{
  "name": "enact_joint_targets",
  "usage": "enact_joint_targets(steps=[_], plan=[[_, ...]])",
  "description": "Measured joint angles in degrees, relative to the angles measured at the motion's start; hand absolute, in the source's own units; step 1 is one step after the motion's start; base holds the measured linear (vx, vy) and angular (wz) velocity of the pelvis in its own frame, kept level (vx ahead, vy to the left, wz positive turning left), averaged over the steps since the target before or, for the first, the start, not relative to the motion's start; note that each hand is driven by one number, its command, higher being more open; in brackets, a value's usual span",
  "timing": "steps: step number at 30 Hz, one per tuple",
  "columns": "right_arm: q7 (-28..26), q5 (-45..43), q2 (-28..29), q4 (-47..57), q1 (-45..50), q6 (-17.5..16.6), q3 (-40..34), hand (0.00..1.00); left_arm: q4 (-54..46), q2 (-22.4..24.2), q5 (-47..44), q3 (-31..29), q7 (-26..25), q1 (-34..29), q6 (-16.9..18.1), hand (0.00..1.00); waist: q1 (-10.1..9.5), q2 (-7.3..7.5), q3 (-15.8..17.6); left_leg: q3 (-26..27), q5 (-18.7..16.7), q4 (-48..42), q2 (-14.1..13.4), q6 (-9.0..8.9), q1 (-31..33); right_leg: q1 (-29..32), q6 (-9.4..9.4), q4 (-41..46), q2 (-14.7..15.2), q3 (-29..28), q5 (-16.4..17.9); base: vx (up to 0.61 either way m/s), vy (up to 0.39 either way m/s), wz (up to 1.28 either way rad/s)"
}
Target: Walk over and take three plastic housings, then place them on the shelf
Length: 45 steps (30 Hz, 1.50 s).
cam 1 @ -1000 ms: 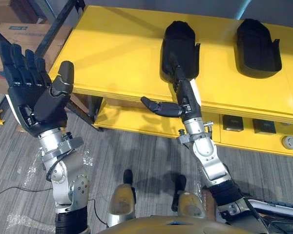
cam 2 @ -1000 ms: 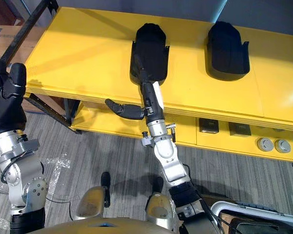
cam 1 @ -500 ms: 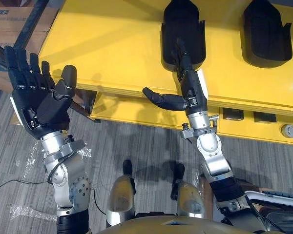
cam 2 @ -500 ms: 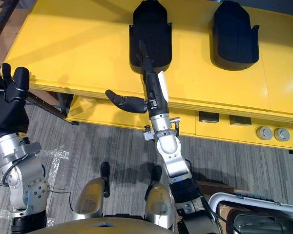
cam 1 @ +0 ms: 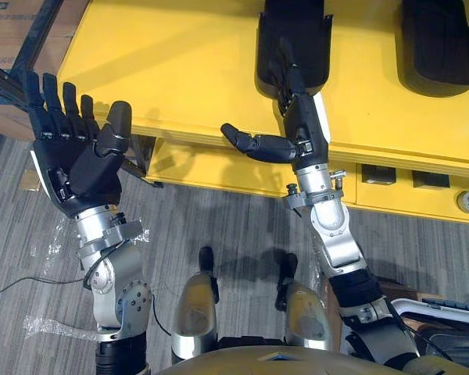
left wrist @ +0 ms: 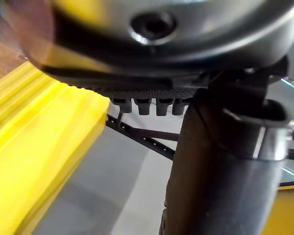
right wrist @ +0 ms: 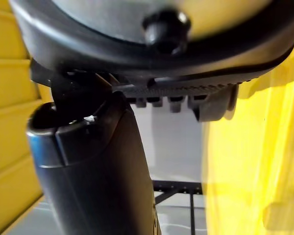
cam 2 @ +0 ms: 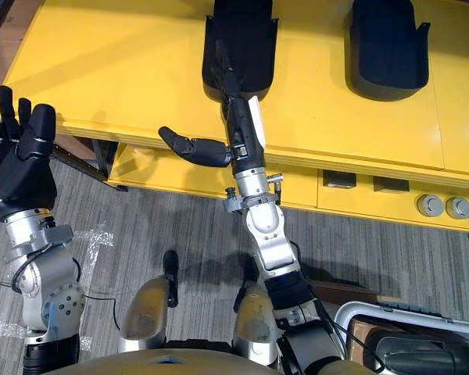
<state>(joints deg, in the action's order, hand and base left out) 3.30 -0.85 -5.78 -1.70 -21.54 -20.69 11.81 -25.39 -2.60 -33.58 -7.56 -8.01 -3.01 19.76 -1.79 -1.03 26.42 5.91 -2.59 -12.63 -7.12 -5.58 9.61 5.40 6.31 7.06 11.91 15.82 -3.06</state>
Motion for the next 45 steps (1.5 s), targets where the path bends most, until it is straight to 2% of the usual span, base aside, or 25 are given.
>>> enact_joint_targets(steps=[12, 17, 22, 26, 30, 31, 35, 37, 41, 42, 45], plan=[[3.7, 0.7, 0.3, -4.8, -5.5, 0.4, 0.0, 1.00, 0.0, 0.5, 0.0, 2.2, 0.4, 1.2, -1.3, 1.00, -0.17, -0.33, 0.2, -1.0, 1.1, 1.1, 0.1, -0.11, -0.1, -0.3, -0.11, 0.2, 0.0, 1.2, 0.1, -0.01, -0.009, 0.04], [4.6, 2.6, -0.5, -6.9, -8.6, 0.7, -0.2, 1.00, 0.0, 0.5, 0.0, 2.2, 0.5, 1.2, -1.3, 1.00, -0.37, -1.29, 0.7, -1.2, 1.7, 1.6, 0.1, -0.18, -0.2, -0.1, -0.16, 0.7, 0.0, 1.4, 0.1, -0.01, -0.002, 0.01], [4.8, 2.5, -1.3, -9.5, -11.5, 1.4, -1.2, 1.00, 0.2, 0.5, -0.1, 2.4, 0.7, 1.3, -1.3, 1.00, -0.82, -1.35, 0.7, -1.4, 2.8, 3.0, 0.1, -0.29, -0.2, 0.5, -0.26, 0.9, 0.0, 1.7, 0.2, -0.01, -0.006, 0.01], [6.9, 2.8, -1.3, -9.5, -11.5, 1.2, -1.3, 1.00, 0.2, 0.5, -1.1, 2.3, 0.8, 1.2, -1.3, 1.00, -1.02, -1.37, 0.7, -1.6, 2.9, 3.1, 0.1, -0.31, -0.2, 0.4, -0.27, 0.9, 0.1, 1.9, 0.2, 0.00, -0.003, 0.02], [8.6, 4.3, -1.1, -2.9, -8.9, 1.2, -1.4, 1.00, 0.2, 0.5, -2.0, 2.6, 1.0, 1.1, -1.3, 1.00, -1.02, -1.38, 0.7, -1.5, 2.9, 3.2, 0.1, -0.31, -0.2, 0.4, -0.26, 0.8, 0.0, 1.9, 0.2, 0.00, 0.000, 0.00], [8.3, 4.5, -1.1, 2.8, -6.4, 1.2, -1.5, 1.00, 0.2, 0.5, -2.1, 2.8, 1.0, 1.0, -1.3, 1.00, -1.01, -1.37, 0.7, -1.3, 2.9, 3.4, 0.1, -0.31, -0.4, 0.4, -0.26, 0.8, 0.0, 1.8, 0.2, 0.02, 0.001, -0.06], [4.1, 1.7, -1.0, 19.0, 2.2, 0.4, -1.7, 1.00, 0.2, 0.5, -2.1, 3.7, 1.0, 0.6, -1.3, 1.00, -0.67, -1.25, 0.6, 0.2, 2.8, 4.1, 0.1, -0.30, -2.0, 0.1, -0.21, 0.6, 0.0, 0.2, 0.1, 0.03, 0.006, -0.19], [0.6, -0.9, -1.0, 23.8, 7.6, 0.1, -1.7, 1.00, 0.2, 0.5, -2.1, 3.9, 1.1, 0.2, -1.3, 1.00, 0.40, -1.08, 0.3, 1.0, 2.5, 4.4, 0.0, -0.27, -2.7, -0.3, 0.12, -0.2, -0.1, -0.5, -0.1, 0.01, 0.011, -0.20], [-6.6, -6.9, -1.2, 25.4, 16.1, 0.5, -2.0, 1.00, 0.2, 0.5, -2.1, 4.6, 1.1, 0.0, -1.3, 1.00, 1.24, -0.81, 0.0, 3.2, 2.3, 5.1, -0.3, -0.30, -3.8, -0.3, 0.55, -1.2, -0.5, -2.1, -0.5, 0.01, 0.009, -0.23], [-9.6, -8.8, -1.3, 25.3, 19.2, 1.3, -2.0, 1.00, 0.2, 0.5, -2.1, 4.5, 1.1, -0.4, -1.3, 1.00, 1.87, -0.58, -0.5, 3.7, 2.0, 5.3, -0.5, -0.45, -4.1, -0.3, 0.57, -1.5, -0.7, -2.5, -0.6, 0.02, -0.002, -0.17], [-15.6, -11.4, -2.9, 25.3, 24.0, 3.3, -1.1, 1.00, 0.2, 0.5, -2.1, 4.5, 1.1, -2.8, -1.3, 1.00, 2.19, 0.24, -3.0, 4.9, 1.8, 5.6, -1.1, -0.76, -4.4, 0.1, 0.46, -2.2, -1.4, -3.5, -0.9, 0.06, -0.008, -0.21]])
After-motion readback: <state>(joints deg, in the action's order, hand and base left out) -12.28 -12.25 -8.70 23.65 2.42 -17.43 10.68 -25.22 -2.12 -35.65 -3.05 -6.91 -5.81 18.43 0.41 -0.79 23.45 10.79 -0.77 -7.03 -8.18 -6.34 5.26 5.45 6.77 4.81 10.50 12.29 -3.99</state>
